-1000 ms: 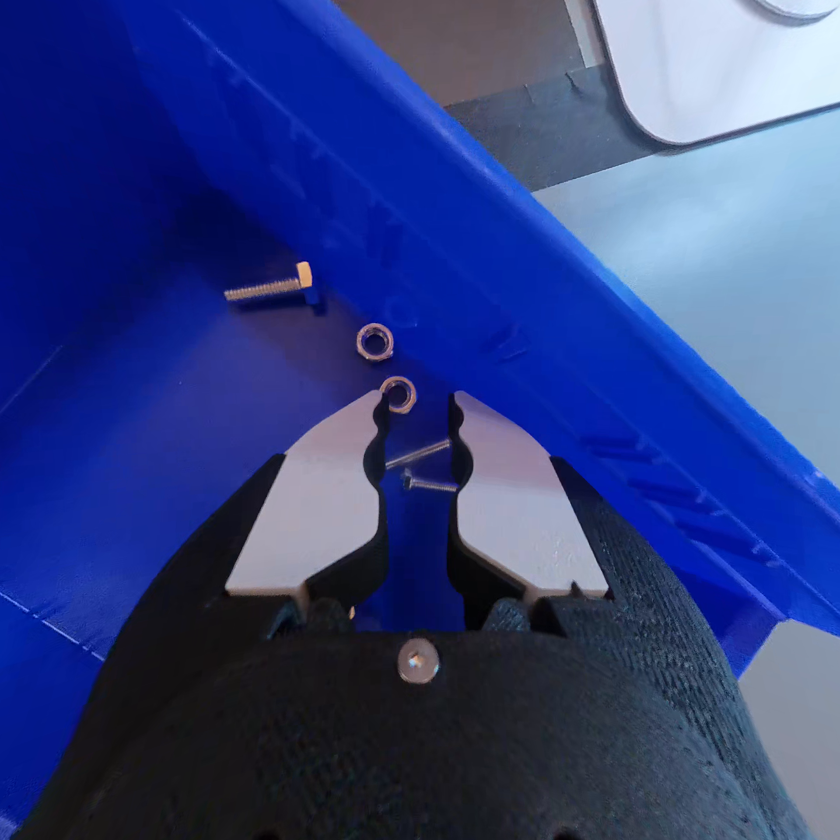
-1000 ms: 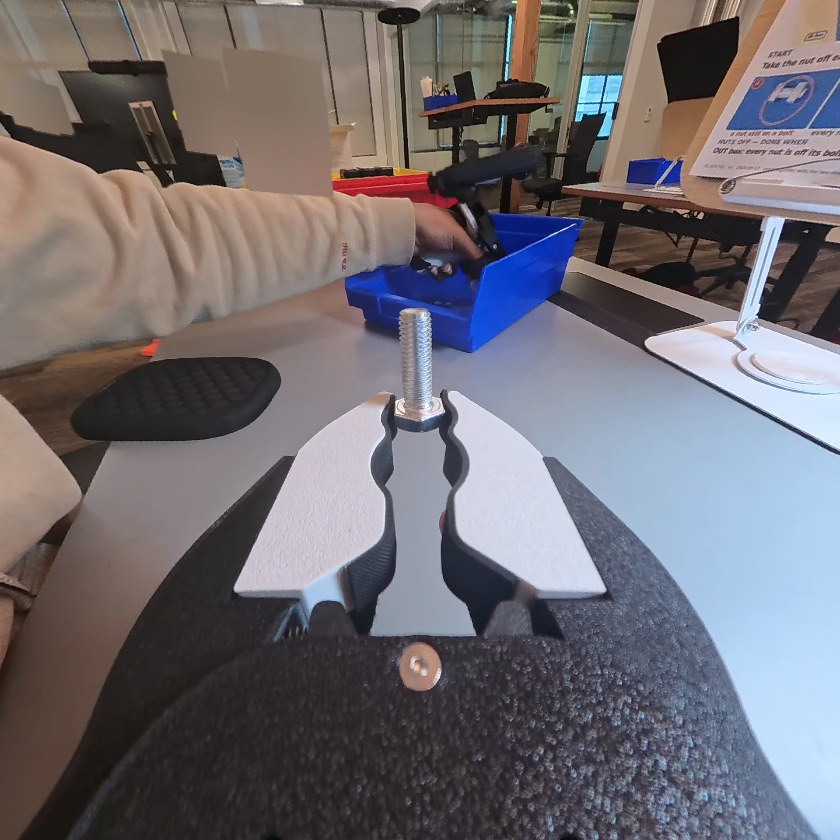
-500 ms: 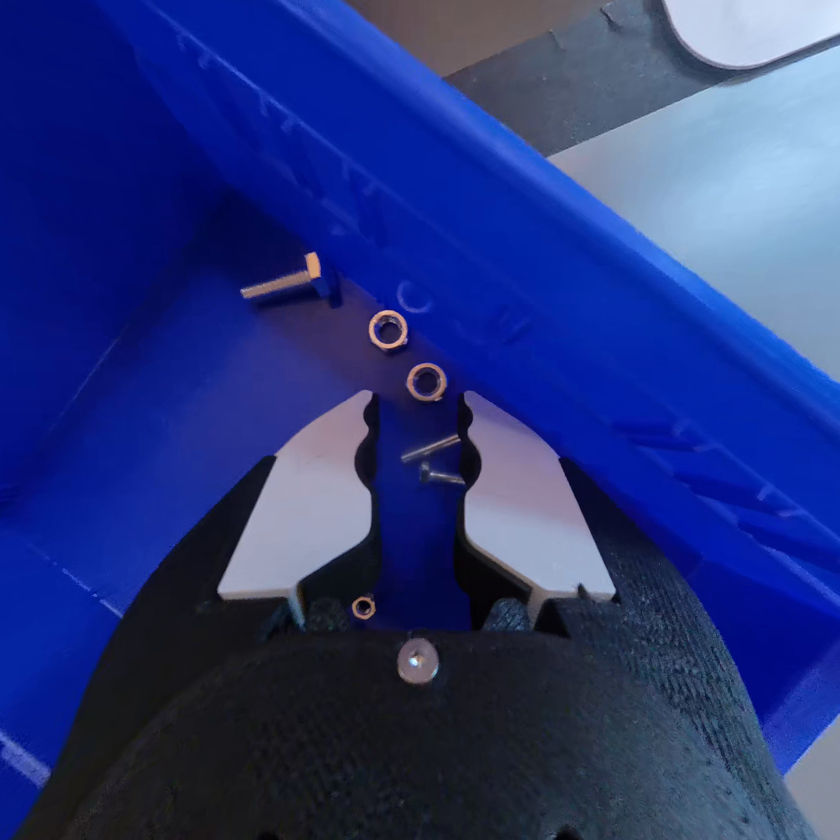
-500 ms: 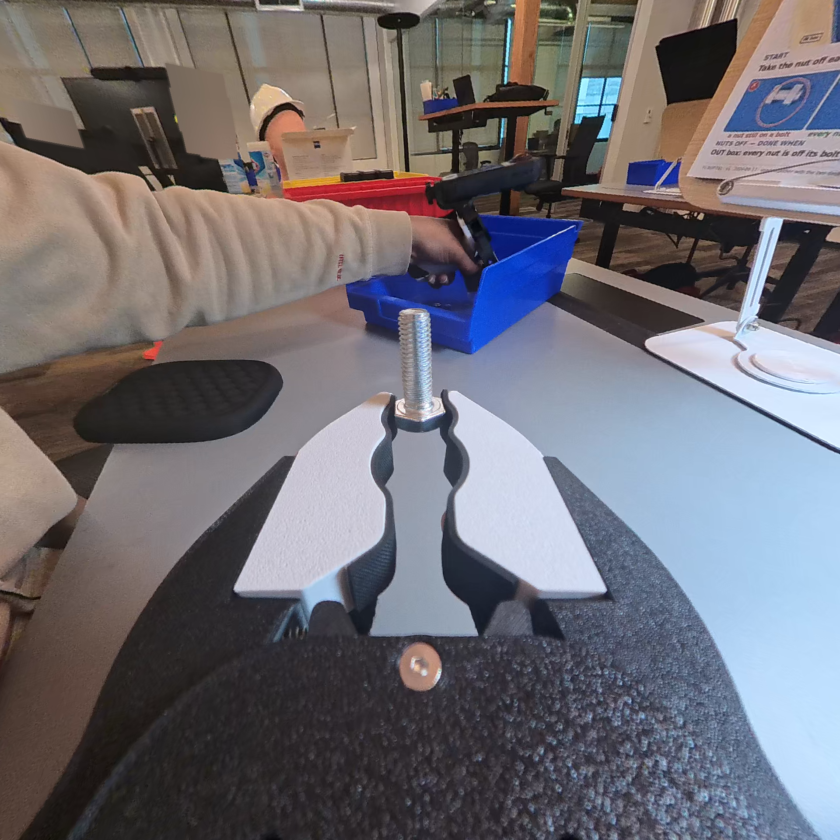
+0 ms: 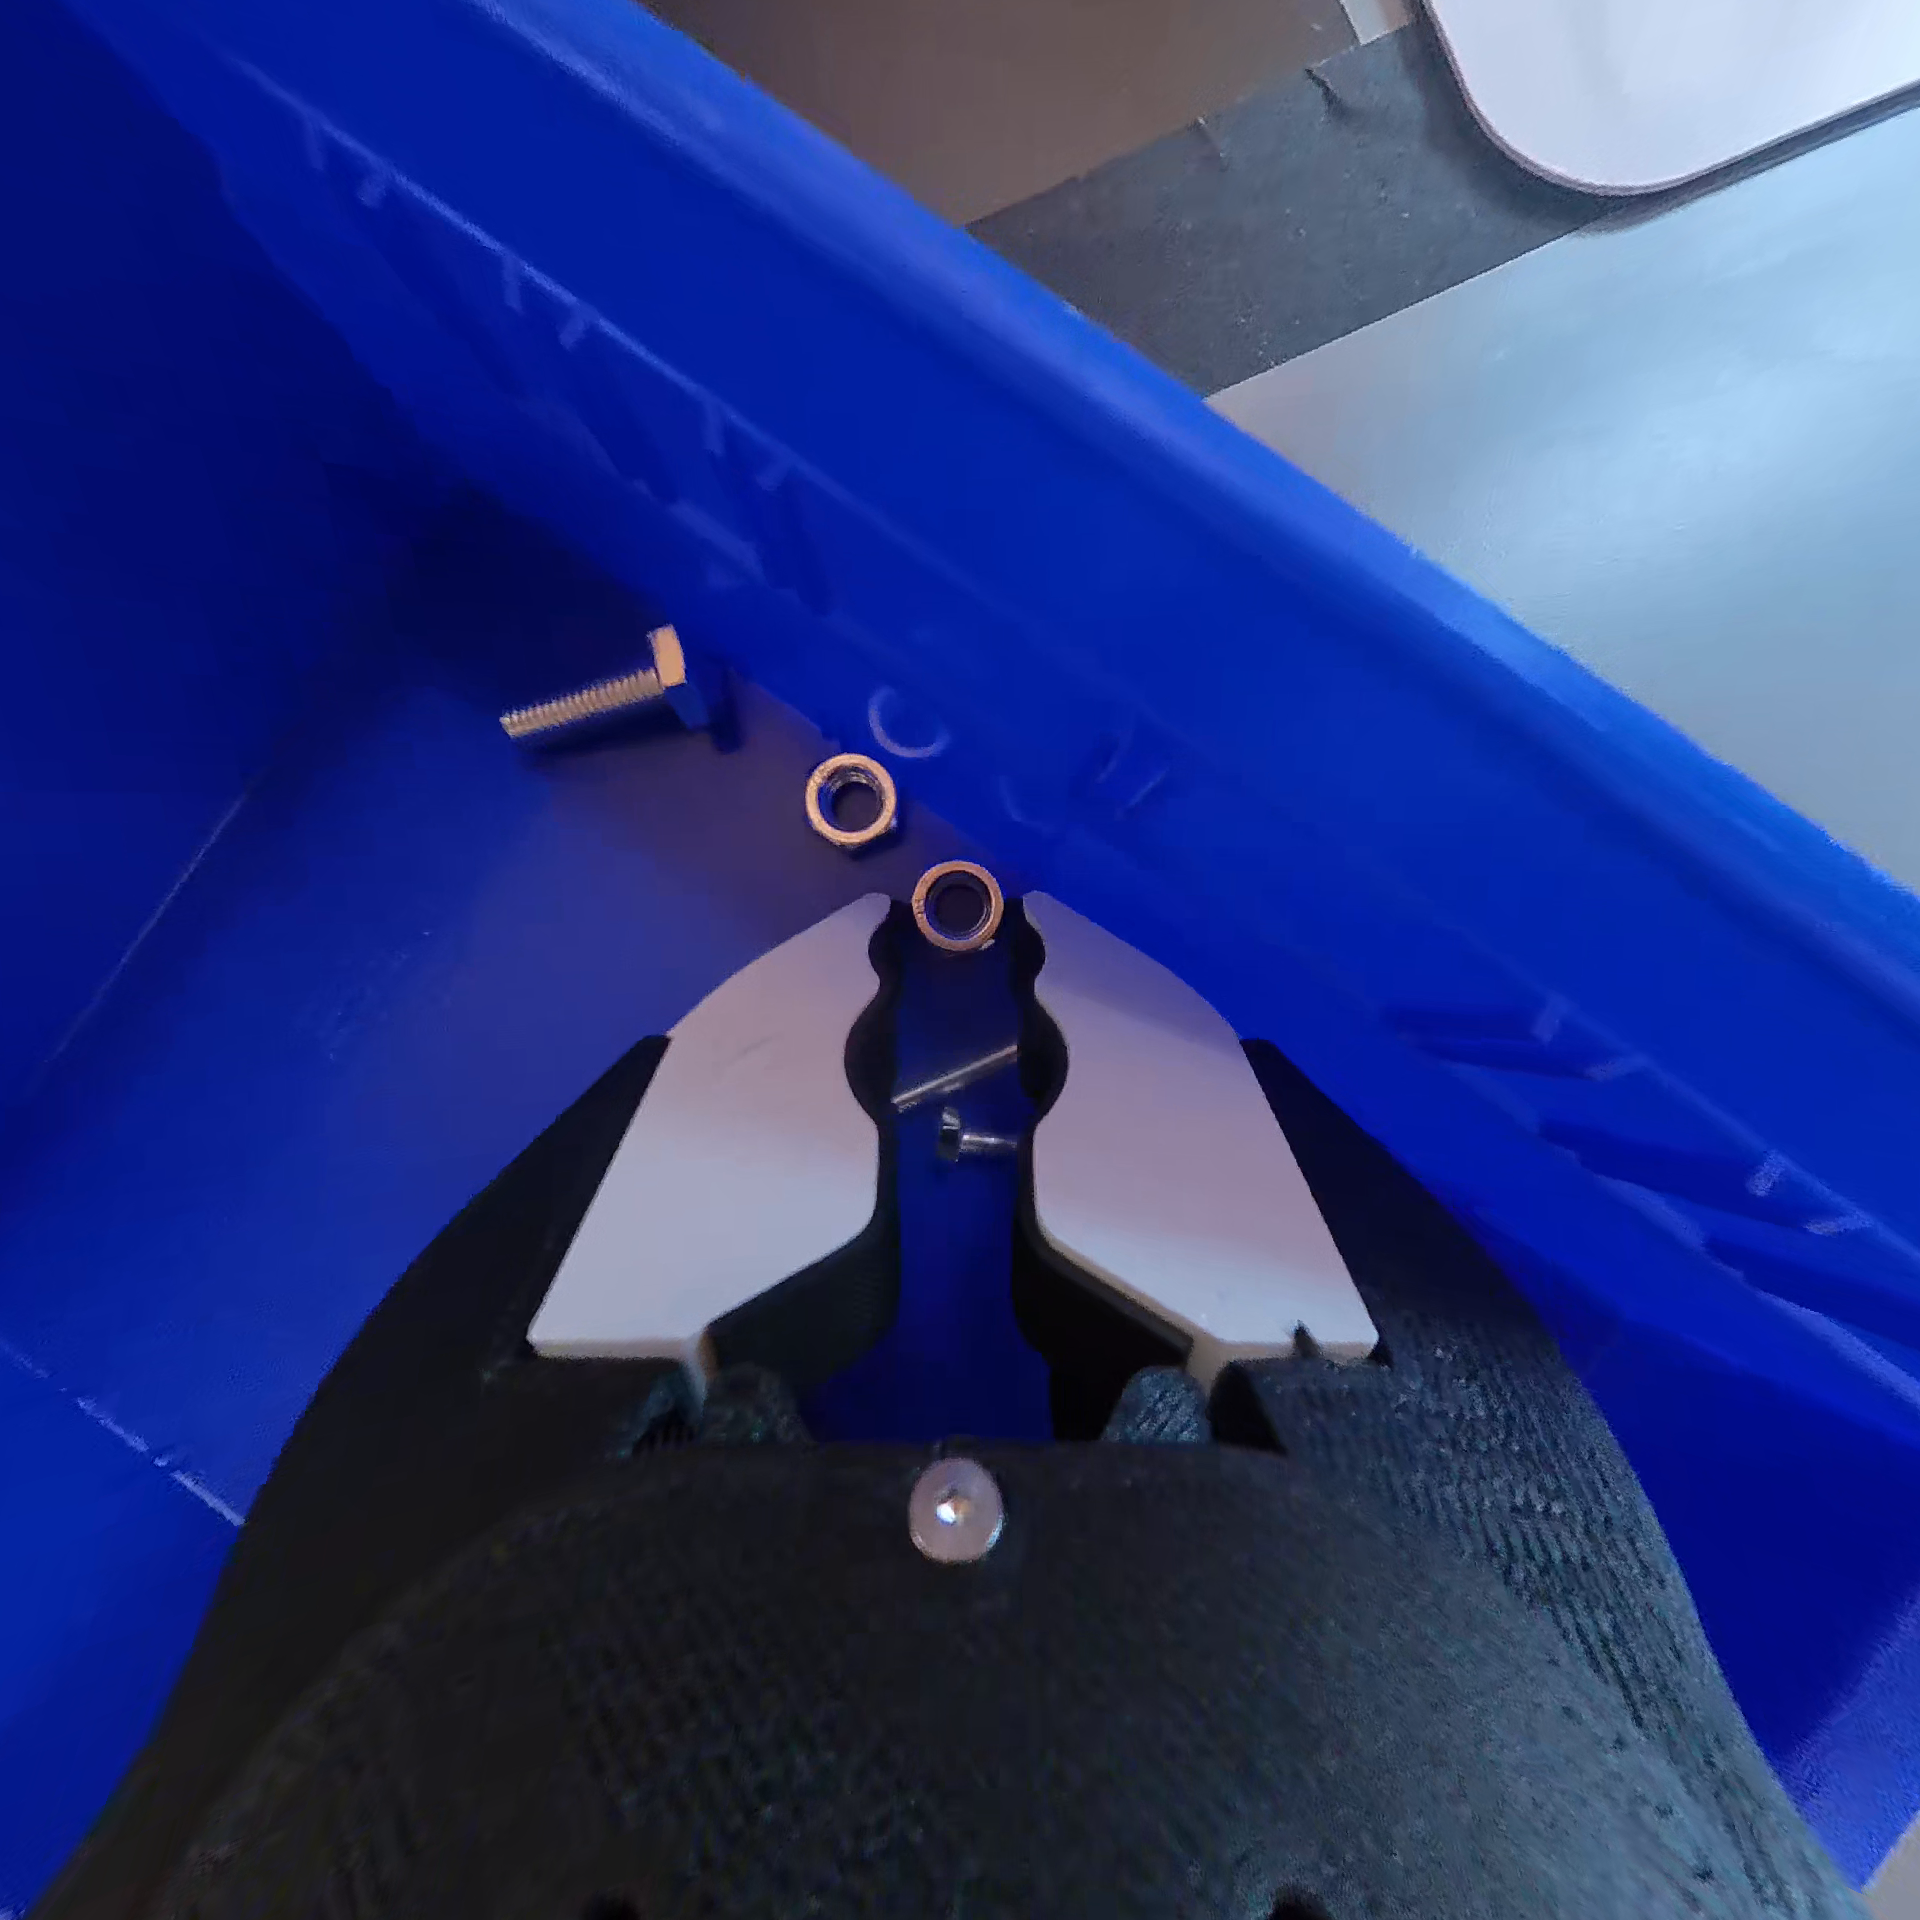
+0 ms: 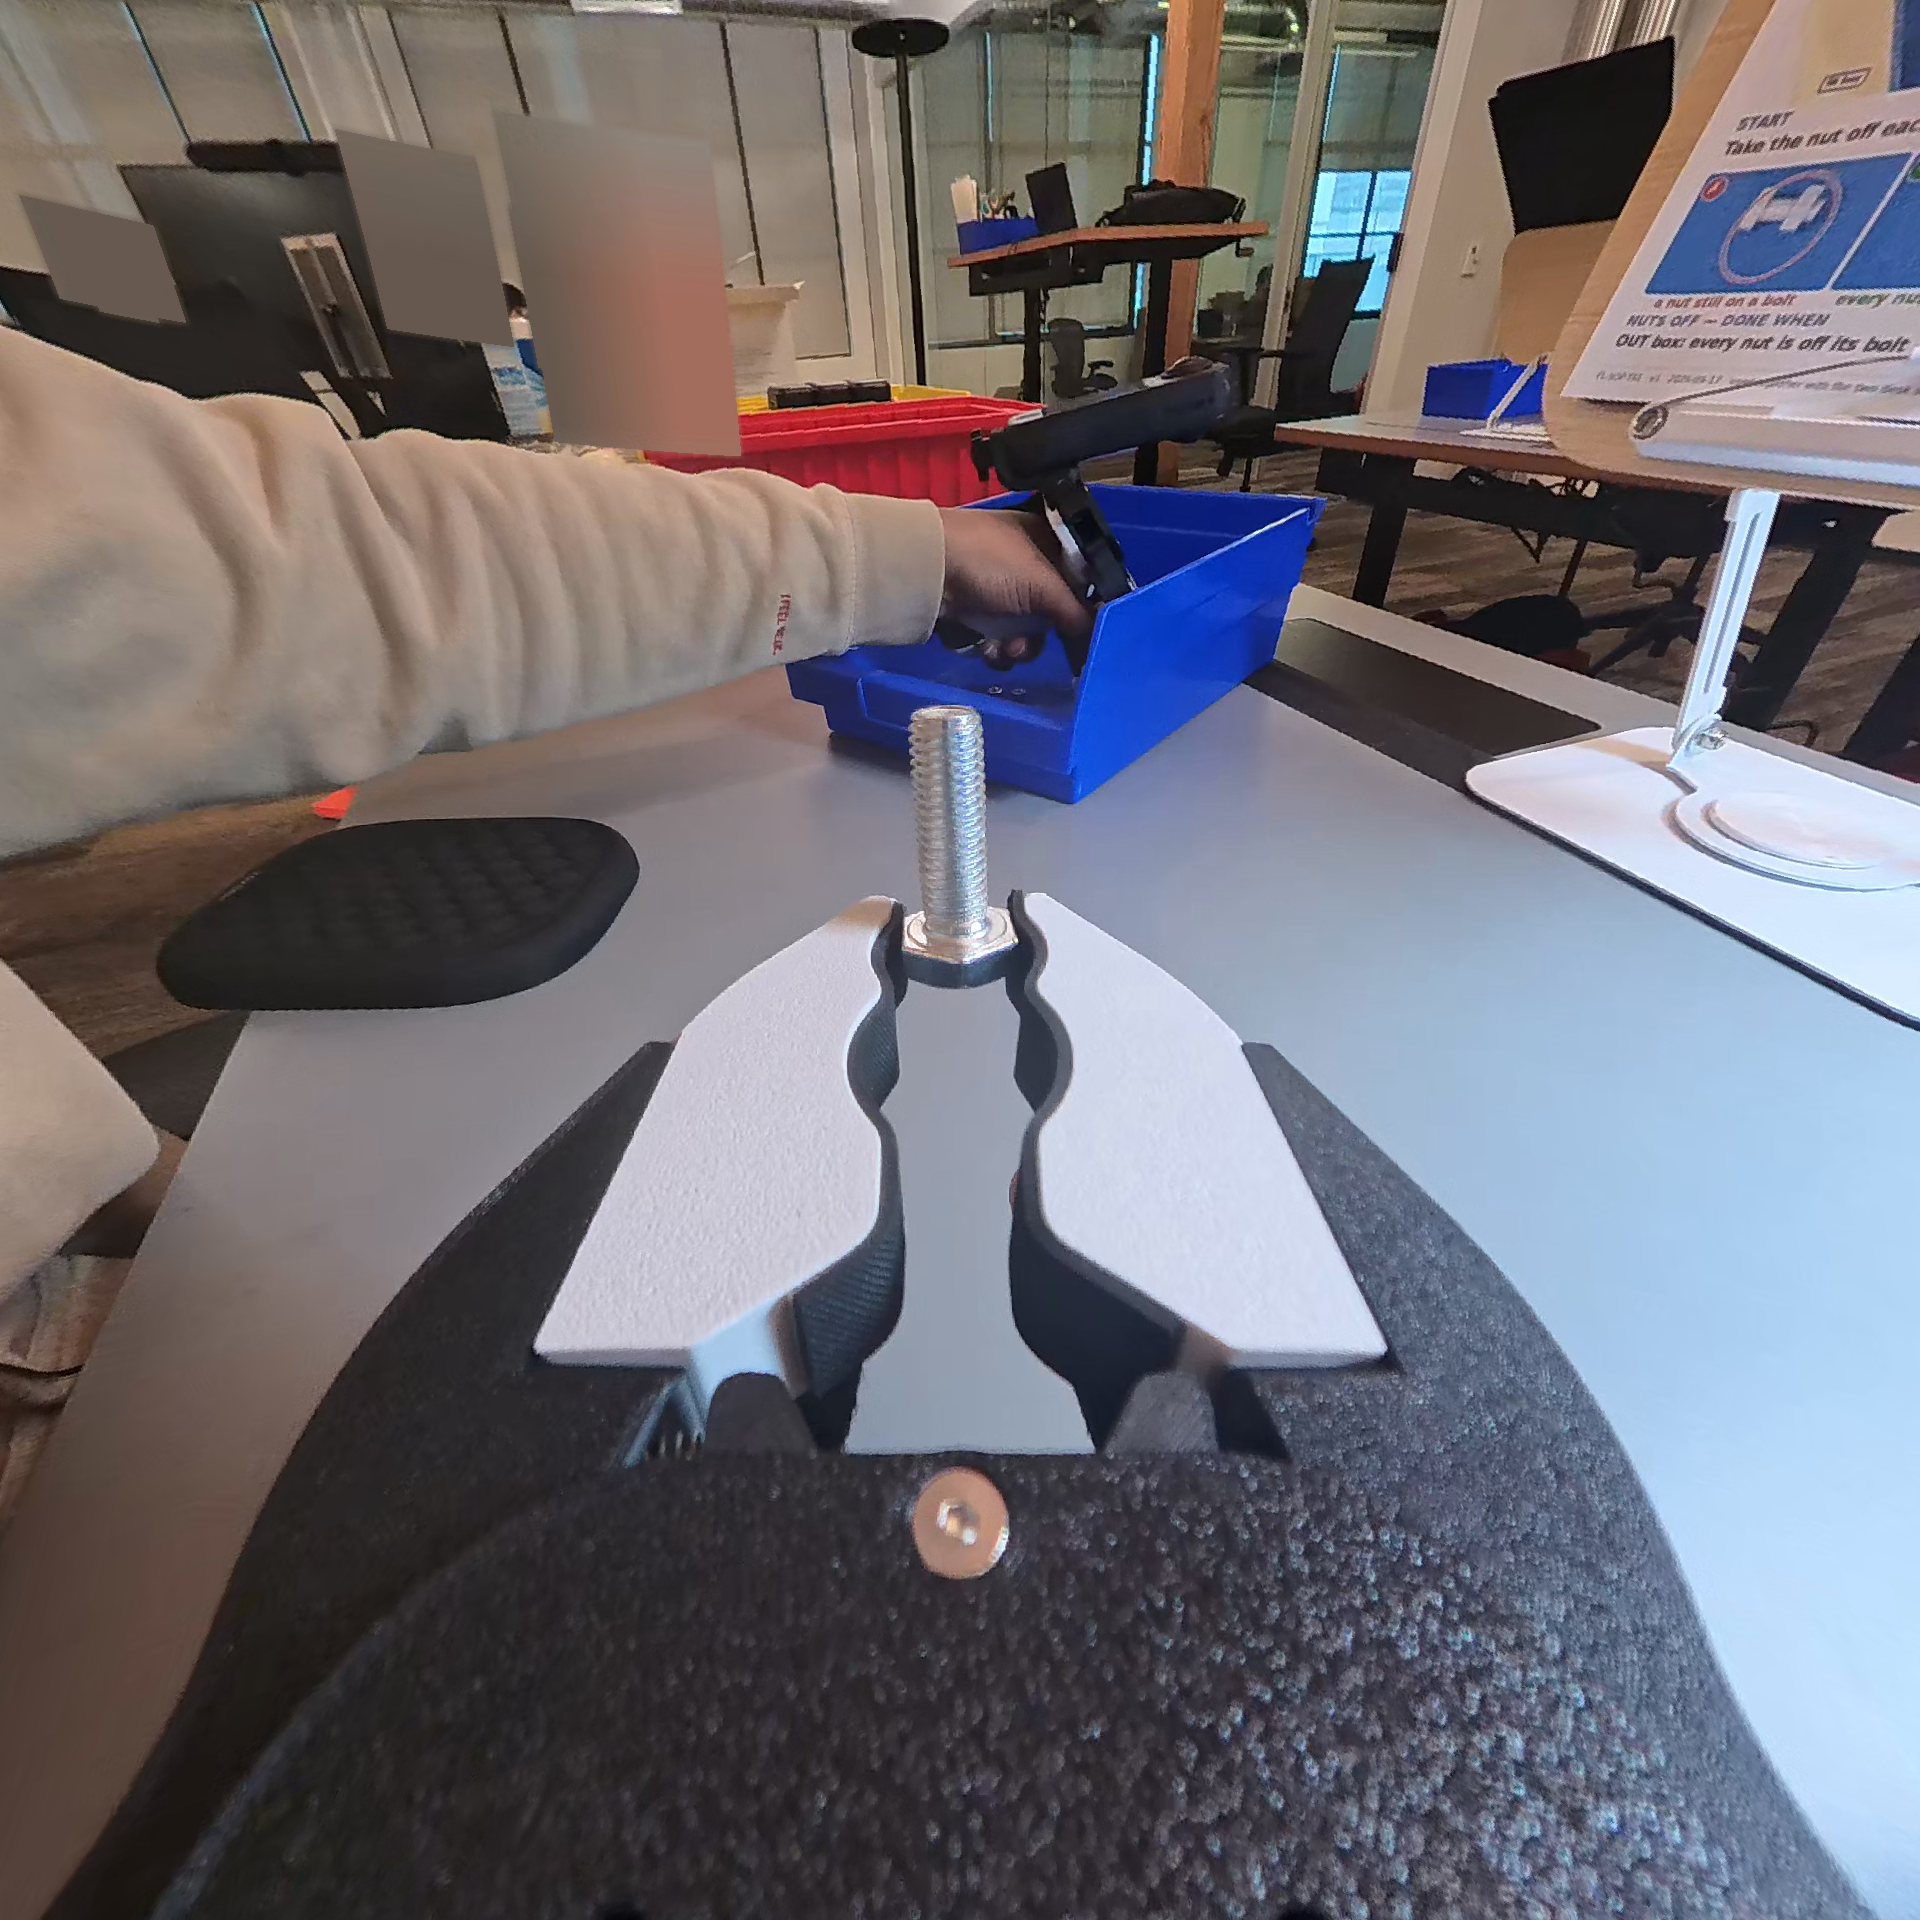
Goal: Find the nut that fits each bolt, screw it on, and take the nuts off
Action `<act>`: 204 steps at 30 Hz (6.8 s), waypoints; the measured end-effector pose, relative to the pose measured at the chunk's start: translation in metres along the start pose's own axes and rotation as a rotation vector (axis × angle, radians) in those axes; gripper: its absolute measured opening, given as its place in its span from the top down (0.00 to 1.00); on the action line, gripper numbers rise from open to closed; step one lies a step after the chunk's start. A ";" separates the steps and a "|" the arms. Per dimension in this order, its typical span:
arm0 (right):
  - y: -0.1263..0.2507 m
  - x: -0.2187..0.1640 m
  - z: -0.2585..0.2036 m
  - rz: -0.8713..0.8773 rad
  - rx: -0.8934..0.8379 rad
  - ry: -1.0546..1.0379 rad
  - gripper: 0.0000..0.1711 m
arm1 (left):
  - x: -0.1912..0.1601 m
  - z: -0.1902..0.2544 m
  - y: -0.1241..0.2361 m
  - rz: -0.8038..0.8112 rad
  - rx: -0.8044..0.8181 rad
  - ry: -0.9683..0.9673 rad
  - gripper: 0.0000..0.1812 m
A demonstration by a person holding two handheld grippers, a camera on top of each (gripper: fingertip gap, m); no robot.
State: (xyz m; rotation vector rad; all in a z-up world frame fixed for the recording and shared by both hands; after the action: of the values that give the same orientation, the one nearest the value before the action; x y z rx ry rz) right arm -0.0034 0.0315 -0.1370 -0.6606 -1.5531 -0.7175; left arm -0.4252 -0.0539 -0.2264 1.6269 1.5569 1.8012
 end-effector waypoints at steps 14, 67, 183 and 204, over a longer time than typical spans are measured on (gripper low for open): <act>-0.004 -0.003 0.003 0.051 0.017 -0.094 0.89 | 0.061 0.144 0.229 0.373 -0.402 -0.562 0.90; -0.005 0.005 -0.009 0.064 -0.050 0.029 0.89 | 0.003 0.331 0.278 0.312 -0.822 -1.012 0.88; 0.003 0.011 0.002 0.226 0.013 -0.035 0.89 | -0.011 0.317 0.252 0.914 -1.080 -0.180 0.85; 0.002 0.015 -0.004 0.267 0.044 -0.008 0.89 | -0.006 0.316 0.256 0.951 -1.014 -0.155 0.91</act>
State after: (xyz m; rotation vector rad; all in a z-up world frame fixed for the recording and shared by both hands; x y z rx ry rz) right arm -0.0010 0.0301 -0.1214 -0.8202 -1.4493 -0.4792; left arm -0.0484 0.0049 -0.0857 1.8831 -0.3882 2.1549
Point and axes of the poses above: each gripper's, where its closed fingertips meet, y back along the fingers, x out of its top, z = x × y across the jaws, the point moved 4 cm from there along y, back along the fingers, and after that the axes turned 12 degrees about x, right-handed, at the moved point
